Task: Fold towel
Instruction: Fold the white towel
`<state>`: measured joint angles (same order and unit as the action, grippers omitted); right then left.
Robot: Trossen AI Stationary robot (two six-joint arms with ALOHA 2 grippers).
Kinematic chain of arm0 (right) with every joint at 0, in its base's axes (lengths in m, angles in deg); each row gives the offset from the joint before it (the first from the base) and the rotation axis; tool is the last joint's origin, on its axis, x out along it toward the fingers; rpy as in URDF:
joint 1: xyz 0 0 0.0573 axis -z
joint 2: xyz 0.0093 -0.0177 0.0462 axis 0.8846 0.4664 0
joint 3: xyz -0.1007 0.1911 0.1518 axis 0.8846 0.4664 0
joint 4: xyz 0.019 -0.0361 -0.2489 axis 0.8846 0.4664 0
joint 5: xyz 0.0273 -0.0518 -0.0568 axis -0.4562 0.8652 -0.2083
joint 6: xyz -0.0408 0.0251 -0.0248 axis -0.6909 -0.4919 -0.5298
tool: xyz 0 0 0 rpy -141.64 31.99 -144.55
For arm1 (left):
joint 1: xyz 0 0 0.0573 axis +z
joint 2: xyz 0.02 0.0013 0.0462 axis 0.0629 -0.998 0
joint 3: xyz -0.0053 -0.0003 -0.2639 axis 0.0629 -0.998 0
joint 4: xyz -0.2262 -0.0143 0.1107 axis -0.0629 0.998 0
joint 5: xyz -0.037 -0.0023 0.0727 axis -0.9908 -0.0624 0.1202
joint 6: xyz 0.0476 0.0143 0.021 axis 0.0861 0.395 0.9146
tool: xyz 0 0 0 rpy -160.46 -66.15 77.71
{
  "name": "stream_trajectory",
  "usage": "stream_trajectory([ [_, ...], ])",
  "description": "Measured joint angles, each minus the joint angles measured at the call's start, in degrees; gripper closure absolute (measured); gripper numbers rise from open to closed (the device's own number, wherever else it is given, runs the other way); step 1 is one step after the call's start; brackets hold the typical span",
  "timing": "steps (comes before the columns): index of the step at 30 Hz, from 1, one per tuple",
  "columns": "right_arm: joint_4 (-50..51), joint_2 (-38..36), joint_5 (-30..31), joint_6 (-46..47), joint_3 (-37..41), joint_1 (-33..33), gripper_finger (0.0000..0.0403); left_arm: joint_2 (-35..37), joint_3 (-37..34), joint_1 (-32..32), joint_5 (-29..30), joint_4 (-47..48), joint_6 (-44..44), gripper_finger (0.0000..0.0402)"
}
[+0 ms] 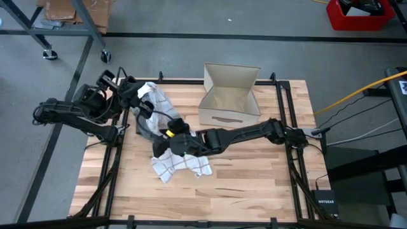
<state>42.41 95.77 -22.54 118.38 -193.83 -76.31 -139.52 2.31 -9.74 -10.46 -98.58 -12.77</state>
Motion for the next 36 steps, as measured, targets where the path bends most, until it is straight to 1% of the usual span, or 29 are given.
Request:
stream_trajectory([
  [4,-2.3,1.9,-4.7,3.5,0.0,1.5,0.0168,0.0,0.0,0.0,0.0,-0.1,0.4,0.0401],
  [7,-1.4,2.7,-5.8,7.2,0.1,1.8,0.0190,0.0,0.0,0.0,0.2,-0.6,0.5,0.0401],
  [10,-1.7,3.0,-5.4,7.3,0.0,1.8,0.0242,0.0,0.0,0.0,0.2,-1.7,0.5,0.0401],
  [12,-2.6,3.1,-5.3,7.2,0.0,1.8,0.0290,0.1,0.0,0.1,0.2,-1.9,0.6,0.0401],
  [15,-2.6,3.1,-5.7,7.1,0.0,1.7,0.0372,0.2,0.0,0.6,-0.5,-3.5,1.8,0.0401],
  [16,-2.8,3.1,-5.9,7.0,0.0,1.4,0.0387,0.3,0.0,0.8,-0.8,-3.9,2.2,0.0401],
  [17,-2.9,3.0,-6.0,6.9,0.0,1.3,0.0390,0.3,0.0,1.1,-0.9,-4.6,2.6,0.0401],
  [20,-3.8,2.7,-5.8,6.6,-0.4,0.4,0.0382,0.8,0.0,2.0,-1.9,-5.8,3.6,0.0401],
  [24,-6.7,0.3,-5.7,3.5,-0.4,-2.0,0.0397,1.8,0.0,3.1,-2.3,-6.1,3.8,0.0401],
  [28,-6.5,-3.1,-2.6,1.2,-0.5,-4.6,0.0397,2.7,0.0,4.1,-3.2,-6.1,5.5,0.0401],
  [31,-6.0,-6.0,1.6,-2.1,-0.5,-6.8,0.0399,3.2,0.0,4.7,-3.9,-6.0,6.8,0.0401],
  [36,-5.8,-10.9,12.5,-7.1,-0.5,-10.5,0.0400,3.3,0.0,4.6,-6.8,-6.0,8.0,0.0401],
])
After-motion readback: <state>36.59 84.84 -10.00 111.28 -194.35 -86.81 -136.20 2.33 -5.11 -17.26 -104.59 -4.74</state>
